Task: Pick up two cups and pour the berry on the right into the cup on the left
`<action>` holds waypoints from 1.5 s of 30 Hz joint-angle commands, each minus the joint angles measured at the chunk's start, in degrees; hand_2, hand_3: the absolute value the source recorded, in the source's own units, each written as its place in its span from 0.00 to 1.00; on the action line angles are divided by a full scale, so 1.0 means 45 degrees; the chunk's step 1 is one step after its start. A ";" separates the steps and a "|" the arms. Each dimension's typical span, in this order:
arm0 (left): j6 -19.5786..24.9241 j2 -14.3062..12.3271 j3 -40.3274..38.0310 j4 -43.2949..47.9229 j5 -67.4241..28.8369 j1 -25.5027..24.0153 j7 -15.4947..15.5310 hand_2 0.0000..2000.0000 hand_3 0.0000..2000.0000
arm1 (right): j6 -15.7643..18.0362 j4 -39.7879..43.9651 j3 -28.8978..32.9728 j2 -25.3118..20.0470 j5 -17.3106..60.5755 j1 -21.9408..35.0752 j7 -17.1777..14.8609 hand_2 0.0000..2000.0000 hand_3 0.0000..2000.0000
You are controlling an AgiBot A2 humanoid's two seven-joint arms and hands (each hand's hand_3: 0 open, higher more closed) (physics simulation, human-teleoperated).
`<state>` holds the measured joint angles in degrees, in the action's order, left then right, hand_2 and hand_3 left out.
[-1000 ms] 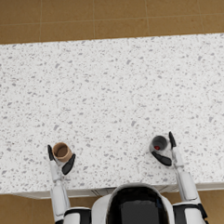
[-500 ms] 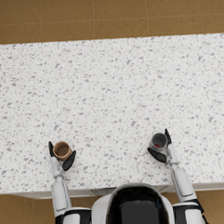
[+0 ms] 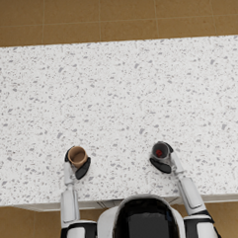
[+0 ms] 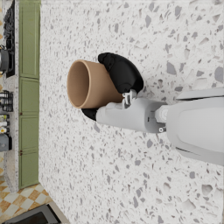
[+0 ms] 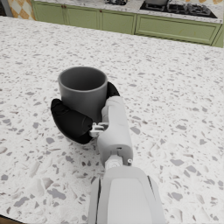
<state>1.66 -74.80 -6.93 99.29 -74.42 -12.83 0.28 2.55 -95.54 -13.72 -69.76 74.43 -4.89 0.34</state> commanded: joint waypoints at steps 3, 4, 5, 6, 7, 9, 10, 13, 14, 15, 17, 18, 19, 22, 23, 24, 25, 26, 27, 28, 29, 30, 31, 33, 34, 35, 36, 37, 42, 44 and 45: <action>0.0001 -0.0098 0.1833 0.1160 0.0003 0.0898 -0.0002 1.00 0.64 | 0.0125 -0.1830 0.0284 -0.0649 -0.0002 0.0839 -0.0003 1.00 0.64; -0.0003 -0.0187 0.2220 0.1255 0.0004 0.1080 -0.0004 1.00 0.64 | 0.0154 -0.1956 0.0280 -0.0813 -0.0003 0.1025 -0.0004 1.00 0.64; -0.0012 -0.0264 0.2425 0.1271 0.0004 0.1237 -0.0006 1.00 0.64 | 0.0184 -0.1926 0.0180 -0.0903 -0.0004 0.1184 -0.0007 1.00 0.64; -0.0024 -0.0349 0.2634 0.1240 0.0005 0.1387 -0.0007 1.00 0.64 | 0.0199 -0.2004 0.0189 -0.1033 0.0391 0.1358 -0.0004 1.00 0.64; -0.0015 -0.0422 0.2732 0.1278 -0.0390 0.1542 -0.0008 1.00 0.64 | 0.0217 -0.2059 0.0265 -0.1188 0.0793 0.1584 -0.0010 1.00 0.64; -0.0014 -0.0651 0.3036 0.1031 -0.1194 0.2049 -0.0014 1.00 0.64 | 0.0259 -0.2299 0.0497 -0.1660 0.1599 0.2130 -0.0021 1.00 0.64; -0.0004 -0.0747 0.3229 0.1017 -0.1596 0.2213 -0.0016 1.00 0.64 | 0.0287 -0.2371 0.0524 -0.1832 0.2002 0.2344 -0.0027 1.00 0.64; 0.0010 -0.0931 0.3880 0.0992 -0.2803 0.2416 -0.0022 1.00 0.64 | 0.0349 -0.2420 0.0450 -0.2242 0.3213 0.3060 -0.0036 1.00 0.64; 0.0013 -0.0974 0.3907 0.0940 -0.3207 0.2473 -0.0022 1.00 0.64 | 0.0370 -0.2488 0.0513 -0.2396 0.3617 0.3311 -0.0035 1.00 0.64; 0.0020 -0.1005 0.3896 0.0852 -0.3611 0.2509 -0.0023 1.00 0.64 | 0.0398 -0.2516 0.0518 -0.2552 0.4021 0.3556 -0.0035 1.00 0.64; 0.0046 -0.1104 0.4076 0.0902 -0.4420 0.2640 -0.0023 1.00 0.64 | 0.0418 -0.2579 0.0504 -0.2832 0.4831 0.3995 -0.0031 1.00 0.64; 0.0044 -0.1172 0.4180 0.0916 -0.4824 0.2742 -0.0025 1.00 0.64 | 0.0421 -0.2568 0.0417 -0.2937 0.5236 0.4144 -0.0027 1.00 0.64; 0.0047 -0.1222 0.4350 0.0935 -0.5230 0.2799 -0.0024 1.00 0.64 | 0.0428 -0.2554 0.0331 -0.3043 0.5641 0.4295 -0.0028 1.00 0.64; 0.0082 -0.1445 0.4652 0.0950 -0.6137 0.3113 -0.0024 1.00 0.64 | 0.0459 -0.2603 -0.0024 -0.3374 0.6858 0.4720 -0.0030 1.00 0.64; 0.0096 -0.1505 0.4714 0.0921 -0.6287 0.3195 -0.0024 1.00 0.64 | 0.0464 -0.2603 -0.0098 -0.3421 0.7264 0.4769 -0.0027 1.00 0.64; 0.0102 -0.1532 0.4744 0.0950 -0.6394 0.3218 -0.0023 1.00 0.64 | 0.0483 -0.2601 -0.0172 -0.3469 0.7670 0.4818 -0.0025 1.00 0.64; 0.0099 -0.1575 0.4768 0.0891 -0.6471 0.3273 -0.0023 1.00 0.64 | 0.0494 -0.2599 -0.0245 -0.3518 0.8076 0.4867 -0.0020 1.00 0.64; 0.0113 -0.1577 0.4814 0.0970 -0.6525 0.3252 -0.0022 1.00 0.64 | 0.0515 -0.2613 -0.0306 -0.3585 0.8483 0.4944 -0.0018 1.00 0.64; 0.0125 -0.1603 0.4800 0.0883 -0.6564 0.3281 -0.0021 1.00 0.64 | 0.0514 -0.2717 -0.0359 -0.3668 0.8890 0.5040 -0.0014 1.00 0.64; 0.0137 -0.1645 0.4769 0.0868 -0.6592 0.3337 -0.0020 1.00 0.64 | 0.0520 -0.2681 -0.0357 -0.3748 0.9298 0.5144 -0.0011 1.00 0.64; 0.0133 -0.1694 0.4741 0.0729 -0.6612 0.3412 -0.0021 1.00 0.64 | 0.0558 -0.2660 -0.0342 -0.3847 0.9705 0.5277 -0.0005 1.00 0.64; 0.0141 -0.1587 0.4744 0.0764 -0.6626 0.3186 -0.0019 1.00 0.64 | 0.0596 -0.2575 -0.0279 -0.3934 1.0113 0.5407 -0.0002 1.00 0.64; 0.0146 -0.1757 0.4755 0.0582 -0.6637 0.3499 -0.0019 1.00 0.64 | 0.0620 -0.2476 -0.0262 -0.4030 1.0521 0.5549 0.0001 1.00 0.64; 0.0150 -0.1841 0.4700 0.0426 -0.6649 0.3631 -0.0019 1.00 0.64 | 0.0687 -0.2214 -0.0183 -0.4199 1.1336 0.5833 0.0009 1.00 0.64; 0.0150 -0.1892 0.4667 0.0322 -0.6653 0.3720 -0.0019 1.00 0.64 | 0.0718 -0.2203 -0.0259 -0.4239 1.1744 0.5884 0.0012 1.00 0.64; 0.0151 -0.1943 0.4633 0.0216 -0.6655 0.3810 -0.0019 1.00 0.64 | 0.0720 -0.2191 -0.0302 -0.4253 1.2153 0.5895 0.0014 1.00 0.64; 0.0150 -0.2000 0.4646 0.0102 -0.6657 0.3911 -0.0019 1.00 0.64 | 0.0738 -0.2192 -0.0332 -0.4286 1.2561 0.5935 0.0016 1.00 0.64; 0.0147 -0.2050 0.4711 0.0067 -0.6658 0.3992 -0.0018 1.00 0.64 | 0.0754 -0.2265 -0.0402 -0.4344 1.2970 0.6011 0.0017 1.00 0.64; 0.0096 -0.2073 0.4705 -0.0200 -0.6661 0.3953 -0.0025 1.00 0.64 | 0.0749 -0.2348 -0.0488 -0.4312 1.5015 0.5853 0.0027 1.00 0.64; 0.0089 -0.2120 0.4693 -0.0332 -0.6661 0.4034 -0.0027 1.00 0.64 | 0.0723 -0.2675 -0.0973 -0.4107 1.5829 0.6201 0.0030 1.00 0.64; 0.0088 -0.2222 0.4650 -0.0460 -0.6661 0.4262 -0.0027 1.00 0.64 | 0.0701 -0.2830 -0.1123 -0.4067 1.6242 0.6168 0.0030 1.00 0.64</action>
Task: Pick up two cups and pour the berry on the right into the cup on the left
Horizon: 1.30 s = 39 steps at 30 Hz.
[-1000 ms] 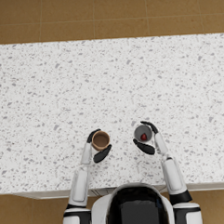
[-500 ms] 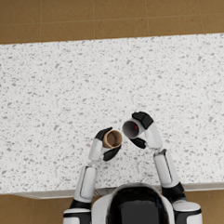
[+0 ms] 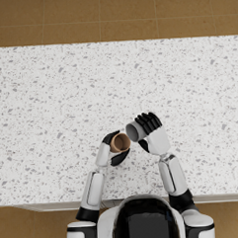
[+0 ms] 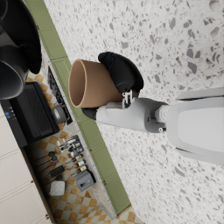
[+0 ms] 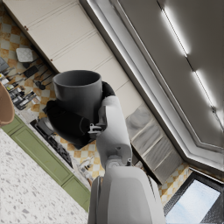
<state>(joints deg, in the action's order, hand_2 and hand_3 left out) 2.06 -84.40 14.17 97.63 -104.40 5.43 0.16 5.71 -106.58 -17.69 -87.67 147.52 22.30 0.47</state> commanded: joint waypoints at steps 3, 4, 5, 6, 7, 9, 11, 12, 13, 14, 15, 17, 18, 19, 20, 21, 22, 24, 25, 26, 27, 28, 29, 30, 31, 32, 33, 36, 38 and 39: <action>-0.0001 -0.0126 -0.0122 -0.0100 0.0000 0.0247 0.0000 1.00 0.64 | 0.0009 -0.0643 -0.0392 -0.0063 0.1228 0.0013 0.0001 1.00 0.64; -0.0001 -0.0138 -0.0133 -0.0064 0.0000 0.0257 -0.0001 1.00 0.64 | 0.0026 -0.0695 -0.0435 -0.0090 0.1637 0.0022 0.0004 1.00 0.64; -0.0003 -0.0074 -0.0080 -0.0146 0.0000 0.0086 -0.0002 1.00 0.64 | 0.0045 -0.0695 -0.0425 -0.0105 0.2047 0.0017 0.0007 1.00 0.64; 0.0003 -0.0086 -0.0093 -0.0150 0.0000 0.0101 -0.0002 1.00 0.64 | 0.0051 -0.0695 -0.0415 -0.0120 0.2456 0.0011 0.0013 1.00 0.64; 0.0018 -0.0164 -0.0106 -0.0038 0.0000 0.0278 0.0000 1.00 0.64 | 0.0066 -0.0695 -0.0406 -0.0135 0.2865 0.0006 0.0018 1.00 0.64; 0.0031 -0.0191 -0.0176 -0.0084 0.0001 0.0309 0.0002 1.00 0.64 | 0.0097 -0.0877 -0.0437 -0.0117 0.3683 -0.0066 0.0021 1.00 0.64; 0.0026 -0.0148 -0.0122 -0.0194 0.0001 0.0167 0.0004 1.00 0.64 | 0.0116 -0.0928 -0.0471 -0.0162 0.4501 -0.0062 0.0023 1.00 0.64; 0.0027 -0.0161 -0.0125 -0.0218 0.0001 0.0184 0.0003 1.00 0.64 | 0.0117 -0.0979 -0.0514 -0.0191 0.4910 -0.0053 0.0024 1.00 0.64; 0.0027 -0.0257 -0.0221 -0.0319 0.0001 0.0417 0.0004 1.00 0.64 | 0.0097 -0.1018 -0.0573 -0.0196 0.5319 -0.0074 0.0025 1.00 0.64; 0.0029 -0.0322 -0.0218 -0.0494 0.0001 0.0565 0.0005 1.00 0.64 | 0.0092 -0.0956 -0.0715 -0.0225 0.5727 -0.0066 0.0024 1.00 0.64; 0.0026 -0.0217 -0.0166 -0.0372 0.0001 0.0280 0.0006 1.00 0.64 | 0.0084 -0.0956 -0.0705 -0.0240 0.6136 -0.0071 0.0025 1.00 0.64; 0.0026 -0.0325 -0.0218 -0.0565 0.0001 0.0539 0.0007 1.00 0.64 | 0.0072 -0.1005 -0.0737 -0.0289 0.6952 -0.0068 0.0030 1.00 0.64; 0.0021 -0.0269 -0.0193 -0.0531 0.0001 0.0375 0.0006 1.00 0.64 | 0.0070 -0.1043 -0.0795 -0.0295 0.7360 -0.0089 0.0033 1.00 0.64; 0.0027 -0.0346 -0.0134 -0.0583 0.0001 0.0559 0.0004 1.00 0.64 | 0.0071 -0.1107 -0.0939 -0.0263 0.7768 -0.0154 0.0034 1.00 0.64; 0.0038 -0.0356 -0.0144 -0.0547 0.0001 0.0570 0.0003 1.00 0.64 | 0.0071 -0.1144 -0.0998 -0.0269 0.8176 -0.0174 0.0033 1.00 0.64; 0.0043 -0.0300 -0.0165 -0.0614 0.0001 0.0407 0.0004 1.00 0.64 | 0.0067 -0.1114 -0.1048 -0.0274 0.8583 -0.0196 0.0035 1.00 0.64; 0.0045 -0.0389 -0.0172 -0.0567 0.0001 0.0625 0.0006 1.00 0.64 | 0.0064 -0.1155 -0.0959 -0.0333 0.8990 -0.0159 0.0037 1.00 0.64; 0.0039 -0.0334 -0.0158 -0.0644 0.0001 0.0453 0.0005 1.00 0.64 | 0.0058 -0.1202 -0.0989 -0.0389 0.9804 -0.0158 0.0042 1.00 0.64; 0.0032 -0.0342 -0.0159 -0.0650 0.0001 0.0465 0.0003 1.00 0.64 | 0.0060 -0.1191 -0.0993 -0.0379 1.0211 -0.0195 0.0042 1.00 0.64; 0.0026 -0.0347 -0.0160 -0.0654 0.0001 0.0473 0.0002 1.00 0.64 | 0.0060 -0.1191 -0.0983 -0.0395 1.0504 -0.0202 0.0040 1.00 0.64; 0.0027 -0.0417 -0.0245 -0.0614 0.0001 0.0656 0.0001 1.00 0.64 | 0.0060 -0.1125 -0.0963 -0.0409 1.0714 -0.0210 0.0039 1.00 0.64; 0.0036 -0.0362 -0.0180 -0.0672 0.0001 0.0490 0.0001 1.00 0.64 | 0.0060 -0.1125 -0.0952 -0.0426 1.0863 -0.0217 0.0038 1.00 0.64; 0.0047 -0.0370 -0.0196 -0.0683 0.0001 0.0500 0.0000 1.00 0.64 | 0.0065 -0.1125 -0.0941 -0.0443 1.0970 -0.0224 0.0037 1.00 0.64; 0.0054 -0.0434 -0.0261 -0.0579 0.0001 0.0666 0.0000 1.00 0.64 | 0.0071 -0.1117 -0.0959 -0.0503 1.1047 -0.0186 0.0039 1.00 0.64; 0.0056 -0.0383 -0.0219 -0.0688 0.0001 0.0513 -0.0001 1.00 0.64 | 0.0074 -0.1127 -0.1548 0.0395 1.1102 0.0244 0.0039 1.00 0.64; 0.0051 -0.0390 -0.0228 -0.0685 0.0001 0.0519 0.0001 1.00 0.64 | 0.0055 -0.1219 -0.1171 -0.0288 1.1136 -0.0111 0.0040 1.00 0.64; 0.0038 -0.0394 -0.0235 -0.0682 0.0001 0.0522 0.0003 1.00 0.64 | 0.0056 -0.1045 -0.1172 -0.0141 1.1541 -0.0271 0.0040 1.00 0.64; 0.0018 -0.0406 -0.0238 -0.0675 0.0001 0.0529 -0.0001 1.00 0.64 | 0.0021 -0.1188 -0.1192 -0.0337 1.2645 -0.0151 0.0032 1.00 0.64; 0.0026 -0.0420 -0.0246 -0.0652 0.0001 0.0538 -0.0001 1.00 0.64 | 0.0006 -0.1183 -0.1036 -0.0399 1.3002 -0.0140 0.0034 1.00 0.64; 0.0029 -0.0461 -0.0287 -0.0453 0.0001 0.0637 -0.0001 1.00 0.64 | 0.0002 -0.1016 -0.0948 -0.0493 1.3109 -0.0062 0.0035 1.00 0.64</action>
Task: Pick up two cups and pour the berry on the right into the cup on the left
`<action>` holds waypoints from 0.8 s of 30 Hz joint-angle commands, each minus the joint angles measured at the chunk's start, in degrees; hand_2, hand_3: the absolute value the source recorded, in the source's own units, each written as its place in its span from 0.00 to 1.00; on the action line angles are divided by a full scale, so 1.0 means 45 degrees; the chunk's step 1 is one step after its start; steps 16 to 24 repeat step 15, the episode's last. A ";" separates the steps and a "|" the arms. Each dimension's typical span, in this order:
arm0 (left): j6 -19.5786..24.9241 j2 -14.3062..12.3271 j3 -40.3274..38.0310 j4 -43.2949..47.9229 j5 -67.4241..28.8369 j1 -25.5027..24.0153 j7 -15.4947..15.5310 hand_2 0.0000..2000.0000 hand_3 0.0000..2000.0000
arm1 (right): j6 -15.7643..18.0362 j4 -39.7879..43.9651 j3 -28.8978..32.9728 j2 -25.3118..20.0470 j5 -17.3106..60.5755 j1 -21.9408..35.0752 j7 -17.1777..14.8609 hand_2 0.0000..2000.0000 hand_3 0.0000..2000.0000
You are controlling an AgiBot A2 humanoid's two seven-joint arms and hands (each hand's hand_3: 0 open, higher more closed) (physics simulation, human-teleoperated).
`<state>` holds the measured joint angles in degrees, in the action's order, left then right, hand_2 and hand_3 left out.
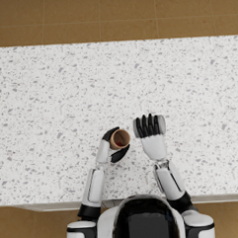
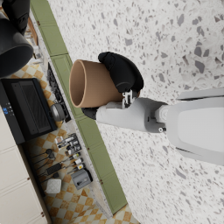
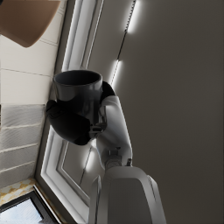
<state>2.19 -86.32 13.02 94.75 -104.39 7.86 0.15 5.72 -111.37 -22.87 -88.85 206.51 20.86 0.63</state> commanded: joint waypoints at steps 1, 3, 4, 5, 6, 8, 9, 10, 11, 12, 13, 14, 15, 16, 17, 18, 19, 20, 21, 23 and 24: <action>0.0002 -0.0002 -0.0057 0.0307 0.0000 -0.0010 0.0000 1.00 0.64 | -0.0007 -0.0185 0.0303 -0.0091 0.0076 0.0072 0.0001 1.00 0.64; -0.0011 0.0012 -0.0026 0.0114 0.0000 -0.0076 -0.0003 1.00 0.64 | -0.0018 -0.0010 0.0157 -0.0030 0.0169 -0.0048 0.0001 1.00 0.64; -0.0020 0.0017 -0.0032 0.0140 0.0000 -0.0096 -0.0003 1.00 0.64 | -0.0021 -0.0026 0.0190 -0.0024 0.0197 -0.0070 0.0002 1.00 0.64; -0.0025 0.0020 -0.0037 0.0160 0.0000 -0.0110 -0.0004 1.00 0.64 | -0.0025 -0.0038 0.0213 -0.0021 0.0217 -0.0085 0.0002 1.00 0.64; -0.0028 0.0022 -0.0040 0.0173 0.0000 -0.0120 -0.0004 1.00 0.64 | -0.0028 -0.0046 0.0230 -0.0018 0.0232 -0.0096 0.0002 1.00 0.64; -0.0034 0.0025 -0.0044 0.0190 0.0000 -0.0132 -0.0005 1.00 0.64 | -0.0029 -0.0057 0.0250 -0.0016 0.0249 -0.0109 0.0002 1.00 0.64; -0.0037 0.0025 -0.0045 0.0195 0.0000 -0.0135 -0.0005 1.00 0.64 | -0.0031 -0.0060 0.0256 -0.0015 0.0254 -0.0113 0.0002 1.00 0.64; -0.0039 0.0026 -0.0046 0.0199 0.0000 -0.0138 -0.0006 1.00 0.64 | -0.0031 -0.0063 0.0260 -0.0015 0.0258 -0.0115 0.0002 1.00 0.64; -0.0040 0.0026 -0.0047 0.0201 0.0000 -0.0139 -0.0006 1.00 0.64 | -0.0032 -0.0064 0.0263 -0.0015 0.0260 -0.0117 0.0002 1.00 0.64; -0.0042 0.0027 -0.0047 0.0203 0.0000 -0.0141 -0.0007 1.00 0.64 | -0.0032 -0.0066 0.0266 -0.0015 0.0262 -0.0119 0.0003 1.00 0.64; -0.0043 0.0027 -0.0047 0.0204 0.0000 -0.0141 -0.0007 1.00 0.64 | -0.0032 -0.0066 0.0267 -0.0015 0.0264 -0.0120 0.0003 1.00 0.64; -0.0043 0.0027 -0.0048 0.0205 0.0000 -0.0142 -0.0007 1.00 0.64 | -0.0032 -0.0067 0.0268 -0.0014 0.0265 -0.0120 0.0003 1.00 0.64; -0.0043 0.0027 -0.0048 0.0206 0.0000 -0.0142 -0.0007 1.00 0.64 | -0.0032 -0.0068 0.0269 -0.0014 0.0265 -0.0121 0.0003 1.00 0.64; -0.0043 0.0027 -0.0048 0.0206 0.0000 -0.0142 -0.0007 1.00 0.64 | -0.0032 -0.0068 0.0269 -0.0014 0.0265 -0.0121 0.0003 1.00 0.64; -0.0043 0.0027 -0.0048 0.0206 0.0000 -0.0142 -0.0007 1.00 0.64 | -0.0032 -0.0068 0.0269 -0.0014 0.0265 -0.0121 0.0003 1.00 0.64; -0.0043 0.0027 -0.0048 0.0206 0.0000 -0.0142 -0.0007 1.00 0.64 | -0.0032 -0.0068 0.0269 -0.0014 0.0265 -0.0121 0.0003 1.00 0.64; -0.0043 0.0027 -0.0048 0.0206 0.0000 -0.0142 -0.0007 1.00 0.64 | -0.0032 -0.0068 0.0269 -0.0014 0.0265 -0.0121 0.0003 1.00 0.64; -0.0043 0.0027 -0.0048 0.0206 0.0000 -0.0142 -0.0007 1.00 0.64 | -0.0032 -0.0068 0.0269 -0.0014 0.0265 -0.0121 0.0003 1.00 0.64; -0.0043 0.0027 -0.0048 0.0206 0.0000 -0.0142 -0.0007 1.00 0.64 | -0.0032 -0.0068 0.0269 -0.0014 0.0265 -0.0121 0.0003 1.00 0.64; -0.0043 0.0027 -0.0048 0.0206 0.0000 -0.0142 -0.0007 1.00 0.64 | -0.0032 -0.0068 0.0269 -0.0014 0.0265 -0.0121 0.0003 1.00 0.64; -0.0043 0.0027 -0.0048 0.0206 0.0000 -0.0142 -0.0007 1.00 0.64 | -0.0032 -0.0068 0.0269 -0.0014 0.0265 -0.0121 0.0003 1.00 0.64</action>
